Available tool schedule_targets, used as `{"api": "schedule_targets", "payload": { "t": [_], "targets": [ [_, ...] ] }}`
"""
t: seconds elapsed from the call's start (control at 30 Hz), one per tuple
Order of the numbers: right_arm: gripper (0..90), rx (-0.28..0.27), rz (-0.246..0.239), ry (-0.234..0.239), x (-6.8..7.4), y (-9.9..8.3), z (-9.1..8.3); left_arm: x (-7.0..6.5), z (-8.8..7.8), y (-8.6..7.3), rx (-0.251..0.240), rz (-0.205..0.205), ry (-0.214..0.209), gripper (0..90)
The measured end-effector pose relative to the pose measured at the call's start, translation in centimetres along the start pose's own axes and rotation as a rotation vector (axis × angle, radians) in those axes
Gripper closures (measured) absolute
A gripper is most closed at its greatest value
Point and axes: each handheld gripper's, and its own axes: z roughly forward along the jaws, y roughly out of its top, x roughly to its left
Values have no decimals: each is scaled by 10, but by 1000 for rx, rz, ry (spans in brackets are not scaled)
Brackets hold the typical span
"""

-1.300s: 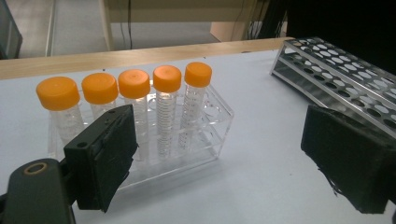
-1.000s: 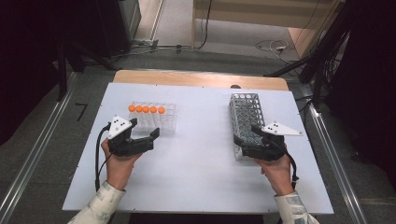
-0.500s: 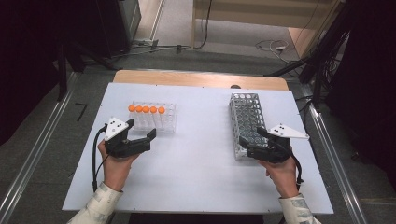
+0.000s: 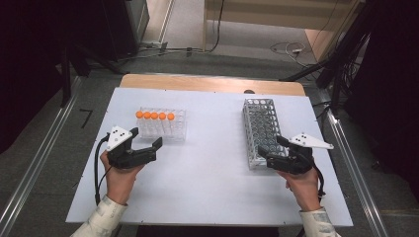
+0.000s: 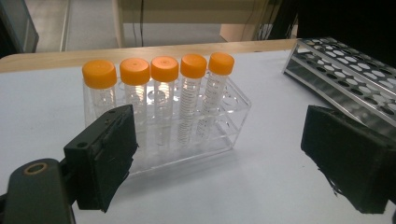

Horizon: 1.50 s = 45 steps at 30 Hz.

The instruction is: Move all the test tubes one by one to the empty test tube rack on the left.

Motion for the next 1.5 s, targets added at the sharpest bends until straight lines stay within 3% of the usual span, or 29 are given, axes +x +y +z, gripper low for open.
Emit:
{"api": "schedule_targets", "payload": {
  "t": [0.47, 0.7, 1.2, 1.5],
  "targets": [
    [158, -4, 9, -22, -7, -5, -9, 4, -5, -3, -3, -3, 8, 111],
    [147, 4, 9, -35, -10, -8, -12, 4, -8, -5, 1, 19, 24, 108],
    [144, -9, 26, -66, -22, -13, -23, 14, -15, -9, 8, 4, 46, 106],
    [144, -12, 34, -78, -27, -16, -29, 18, -21, -14, 10, 23, 88, 107]
  ]
}}
